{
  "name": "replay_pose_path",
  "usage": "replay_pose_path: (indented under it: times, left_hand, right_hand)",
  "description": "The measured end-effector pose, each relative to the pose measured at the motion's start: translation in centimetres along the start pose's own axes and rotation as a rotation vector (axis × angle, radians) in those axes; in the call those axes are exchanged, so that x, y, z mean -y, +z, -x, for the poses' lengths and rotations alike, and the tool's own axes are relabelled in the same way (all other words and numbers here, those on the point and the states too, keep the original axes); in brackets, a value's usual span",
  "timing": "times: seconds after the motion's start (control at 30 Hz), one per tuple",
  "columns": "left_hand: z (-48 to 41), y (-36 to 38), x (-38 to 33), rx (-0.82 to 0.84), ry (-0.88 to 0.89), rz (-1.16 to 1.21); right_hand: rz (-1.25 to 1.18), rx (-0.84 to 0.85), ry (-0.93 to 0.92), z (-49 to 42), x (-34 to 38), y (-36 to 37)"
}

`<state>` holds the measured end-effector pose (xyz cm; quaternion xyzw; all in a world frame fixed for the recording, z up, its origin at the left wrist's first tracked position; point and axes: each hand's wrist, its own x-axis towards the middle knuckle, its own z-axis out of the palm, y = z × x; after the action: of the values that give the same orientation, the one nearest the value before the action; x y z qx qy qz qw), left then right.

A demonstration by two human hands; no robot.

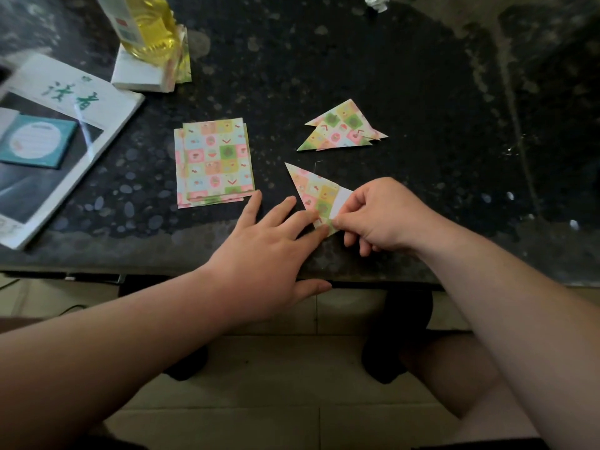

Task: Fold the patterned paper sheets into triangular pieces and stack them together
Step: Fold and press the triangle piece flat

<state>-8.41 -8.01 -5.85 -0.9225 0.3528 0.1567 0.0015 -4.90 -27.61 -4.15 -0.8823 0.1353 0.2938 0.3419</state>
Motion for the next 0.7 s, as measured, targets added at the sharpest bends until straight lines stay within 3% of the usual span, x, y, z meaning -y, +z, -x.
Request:
replay_pose_path:
  times: [0.17, 0.7]
  left_hand:
    - [-0.3, 0.1, 0.1, -0.015, 0.094, -0.052]
    - [-0.7, -1.5, -0.9, 0.092, 0.138, -0.119]
  right_hand:
    - [-0.015, 0.003, -0.006, -0.1, -0.2, 0.0]
    - [-0.069, 0.016, -0.012, 0.1, -0.2, 0.1]
